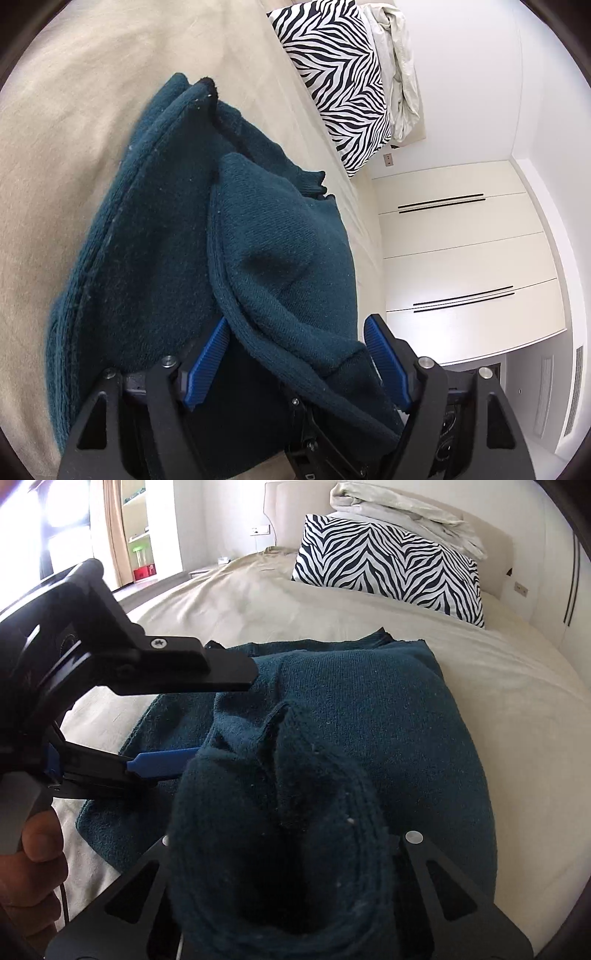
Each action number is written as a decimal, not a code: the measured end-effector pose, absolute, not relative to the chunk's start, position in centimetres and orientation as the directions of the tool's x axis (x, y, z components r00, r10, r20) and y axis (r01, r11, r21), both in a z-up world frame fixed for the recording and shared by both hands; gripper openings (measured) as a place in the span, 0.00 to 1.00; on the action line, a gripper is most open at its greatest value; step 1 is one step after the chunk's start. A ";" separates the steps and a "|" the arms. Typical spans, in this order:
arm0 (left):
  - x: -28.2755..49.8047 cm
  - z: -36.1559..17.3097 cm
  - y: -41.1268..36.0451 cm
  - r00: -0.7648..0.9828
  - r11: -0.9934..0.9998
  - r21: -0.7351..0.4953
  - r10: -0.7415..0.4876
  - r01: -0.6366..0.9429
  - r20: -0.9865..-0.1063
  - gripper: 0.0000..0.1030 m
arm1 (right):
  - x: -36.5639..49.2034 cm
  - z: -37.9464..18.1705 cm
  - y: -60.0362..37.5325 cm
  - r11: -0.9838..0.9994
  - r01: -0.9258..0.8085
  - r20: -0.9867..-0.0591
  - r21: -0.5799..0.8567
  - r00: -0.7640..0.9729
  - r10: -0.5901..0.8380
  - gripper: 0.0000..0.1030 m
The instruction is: Fold small clothes
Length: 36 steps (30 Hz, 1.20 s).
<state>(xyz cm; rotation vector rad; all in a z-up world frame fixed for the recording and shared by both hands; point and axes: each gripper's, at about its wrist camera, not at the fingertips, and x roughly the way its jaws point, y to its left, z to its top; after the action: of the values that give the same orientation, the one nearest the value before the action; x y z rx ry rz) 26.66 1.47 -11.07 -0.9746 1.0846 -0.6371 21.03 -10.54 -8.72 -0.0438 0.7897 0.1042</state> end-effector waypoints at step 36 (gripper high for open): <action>32.9 -10.6 8.2 0.312 0.705 -0.709 -0.682 0.037 -0.662 0.15 | 14.4 -11.3 -1.2 0.785 -0.467 -0.623 -0.408 0.770 0.135 0.13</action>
<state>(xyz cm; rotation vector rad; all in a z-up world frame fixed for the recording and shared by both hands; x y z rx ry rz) 32.92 8.25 -10.59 -0.6576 1.1695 -0.5214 14.44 -1.24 -11.30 -0.5841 0.6101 0.3469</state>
